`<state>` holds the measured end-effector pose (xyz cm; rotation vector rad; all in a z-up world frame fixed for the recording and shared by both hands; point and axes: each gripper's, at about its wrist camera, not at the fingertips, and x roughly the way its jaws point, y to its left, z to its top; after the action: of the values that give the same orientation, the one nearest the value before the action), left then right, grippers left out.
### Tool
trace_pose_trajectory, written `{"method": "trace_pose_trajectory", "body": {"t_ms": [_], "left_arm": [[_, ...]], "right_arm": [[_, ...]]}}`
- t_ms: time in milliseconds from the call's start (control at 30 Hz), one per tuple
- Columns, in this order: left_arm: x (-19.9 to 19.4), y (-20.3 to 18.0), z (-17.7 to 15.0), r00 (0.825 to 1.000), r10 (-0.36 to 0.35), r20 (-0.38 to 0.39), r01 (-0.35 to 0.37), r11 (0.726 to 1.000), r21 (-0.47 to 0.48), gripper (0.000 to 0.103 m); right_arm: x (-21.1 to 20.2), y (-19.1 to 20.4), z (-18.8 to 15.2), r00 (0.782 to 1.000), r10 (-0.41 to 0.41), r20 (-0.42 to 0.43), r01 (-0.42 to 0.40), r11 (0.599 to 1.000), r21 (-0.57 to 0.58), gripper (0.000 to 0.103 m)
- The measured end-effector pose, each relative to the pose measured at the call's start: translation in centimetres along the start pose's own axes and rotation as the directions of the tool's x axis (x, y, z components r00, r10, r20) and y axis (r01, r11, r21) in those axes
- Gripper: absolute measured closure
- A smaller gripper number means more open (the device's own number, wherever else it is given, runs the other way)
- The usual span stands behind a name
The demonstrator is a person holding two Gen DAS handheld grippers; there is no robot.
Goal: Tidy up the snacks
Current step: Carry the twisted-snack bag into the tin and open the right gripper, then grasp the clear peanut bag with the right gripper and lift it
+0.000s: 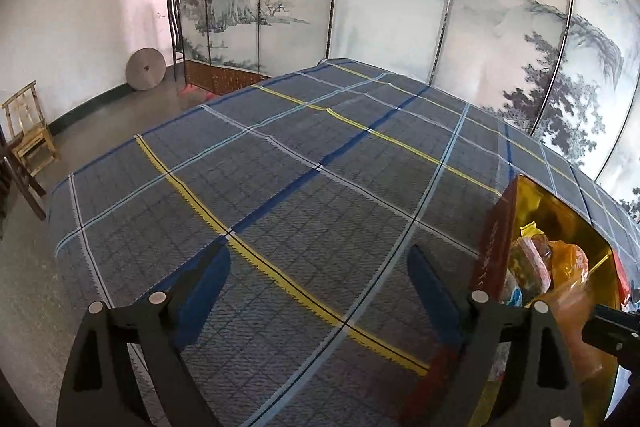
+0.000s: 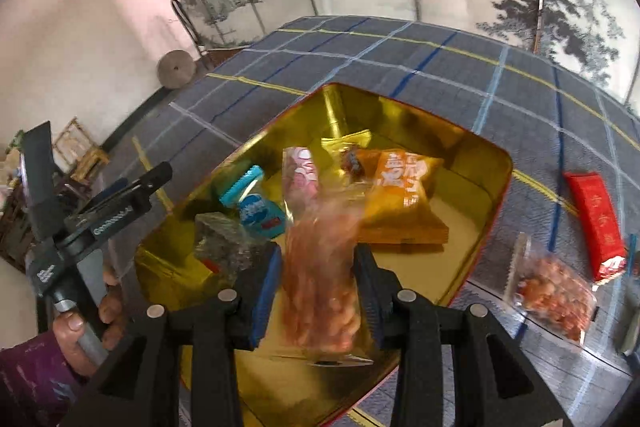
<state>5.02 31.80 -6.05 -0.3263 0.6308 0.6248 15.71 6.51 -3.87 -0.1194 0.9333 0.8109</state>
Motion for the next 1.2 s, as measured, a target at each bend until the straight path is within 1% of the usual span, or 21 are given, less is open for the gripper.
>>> {"method": "trace_pose_trajectory", "body": {"t_ms": [33, 133, 200, 267, 300, 367, 433, 500, 533, 567, 633, 667, 733, 800, 867, 900, 1000, 1067, 1100, 1167, 1200], "left_arm": [[0.0, -0.1, 0.0, 1.000, 0.004, 0.001, -0.004, 1.000, 0.005, 0.016], [-0.2, -0.3, 0.0, 1.000, 0.014, 0.007, -0.014, 1.000, 0.023, 0.015], [-0.2, -0.4, 0.0, 1.000, 0.018, 0.012, -0.018, 0.999, 0.031, 0.013], [-0.2, -0.5, 0.0, 1.000, 0.015, 0.010, -0.016, 0.999, 0.036, 0.012], [-0.1, -0.5, 0.0, 1.000, 0.014, 0.008, -0.014, 0.999, 0.037, 0.012], [-0.1, -0.6, 0.1, 1.000, 0.011, 0.004, -0.011, 0.999, 0.038, 0.012], [0.0, -0.6, 0.1, 1.000, 0.009, 0.002, -0.009, 0.999, 0.039, 0.012], [0.0, -0.6, 0.0, 1.000, 0.014, 0.004, -0.014, 0.999, 0.039, 0.012], [0.0, -0.6, 0.0, 1.000, 0.016, 0.005, -0.016, 0.999, 0.039, 0.012], [0.0, -0.7, 0.0, 1.000, 0.020, 0.004, -0.020, 0.999, 0.040, 0.012], [0.1, -0.8, 0.0, 1.000, 0.026, 0.001, -0.026, 0.999, 0.042, 0.012], [0.2, -0.8, 0.0, 1.000, 0.030, -0.002, -0.030, 0.999, 0.043, 0.012], [0.3, -0.9, 0.0, 0.999, 0.034, -0.009, -0.034, 0.998, 0.047, 0.012], [0.3, -0.9, 0.0, 0.999, 0.039, -0.006, -0.038, 0.998, 0.046, 0.012], [0.3, -0.9, 0.0, 0.999, 0.039, -0.006, -0.039, 0.998, 0.048, 0.012], [0.3, -0.9, 0.0, 0.999, 0.042, -0.007, -0.042, 0.998, 0.050, 0.012], [0.2, -0.9, 0.0, 0.999, 0.041, -0.007, -0.040, 0.998, 0.052, 0.012], [0.2, -0.9, 0.0, 0.999, 0.044, -0.007, -0.043, 0.998, 0.053, 0.012], [0.3, -0.9, -0.1, 0.999, 0.046, -0.008, -0.045, 0.998, 0.054, 0.012], [0.4, -0.9, 0.0, 0.999, 0.049, -0.010, -0.048, 0.997, 0.053, 0.012], [0.5, -0.9, 0.0, 0.999, 0.049, -0.012, -0.049, 0.997, 0.053, 0.012]], "right_arm": [[0.0, 0.0, 0.0, 1.000, 0.013, -0.003, -0.013, 1.000, -0.003, 0.064], [-0.5, -0.3, 0.1, 1.000, 0.007, -0.006, -0.007, 1.000, -0.029, 0.063], [-1.6, -0.8, -0.1, 1.000, 0.011, -0.006, -0.011, 0.998, -0.060, 0.063], [-3.4, -1.9, -0.6, 0.999, -0.034, -0.012, 0.032, 0.990, -0.135, 0.060], [-4.2, -2.9, -1.0, 0.997, -0.064, -0.036, 0.057, 0.981, -0.185, 0.060], [-5.4, -5.0, -1.8, 0.992, -0.092, -0.091, 0.066, 0.965, -0.255, 0.060], [-6.5, -7.2, -2.7, 0.977, -0.135, -0.164, 0.075, 0.942, -0.328, 0.060], [-6.9, -8.6, -3.4, 0.955, -0.204, -0.216, 0.102, 0.907, -0.409, 0.060], [-6.9, -9.0, -3.6, 0.945, -0.222, -0.240, 0.098, 0.892, -0.441, 0.059], [-6.7, -9.3, -3.6, 0.935, -0.245, -0.256, 0.099, 0.875, -0.475, 0.060], [-5.8, -10.0, -3.2, 0.917, -0.307, -0.255, 0.130, 0.833, -0.537, 0.060], [-5.1, -10.3, -2.8, 0.910, -0.319, -0.264, 0.128, 0.823, -0.553, 0.060], [-4.1, -11.0, -2.0, 0.908, -0.309, -0.284, 0.107, 0.825, -0.555, 0.060], [-2.9, -11.3, -1.5, 0.902, -0.310, -0.299, 0.091, 0.817, -0.570, 0.060], [-1.7, -11.3, -1.3, 0.897, -0.319, -0.305, 0.080, 0.797, -0.599, 0.056], [-1.2, -11.5, -1.1, 0.895, -0.317, -0.314, 0.072, 0.797, -0.599, 0.056], [-0.3, -12.7, 0.1, 0.899, -0.252, -0.357, 0.024, 0.845, -0.535, 0.055], [0.1, -13.9, 0.9, 0.898, -0.180, -0.401, -0.017, 0.897, -0.441, 0.054], [0.1, -14.1, 1.0, 0.903, -0.165, -0.396, -0.015, 0.911, -0.412, 0.054], [-0.1, -13.7, 0.6, 0.908, -0.191, -0.373, 0.021, 0.910, -0.415, 0.056], [-0.4, -13.7, 0.4, 0.911, -0.192, -0.364, 0.045, 0.925, -0.376, 0.058]]}}
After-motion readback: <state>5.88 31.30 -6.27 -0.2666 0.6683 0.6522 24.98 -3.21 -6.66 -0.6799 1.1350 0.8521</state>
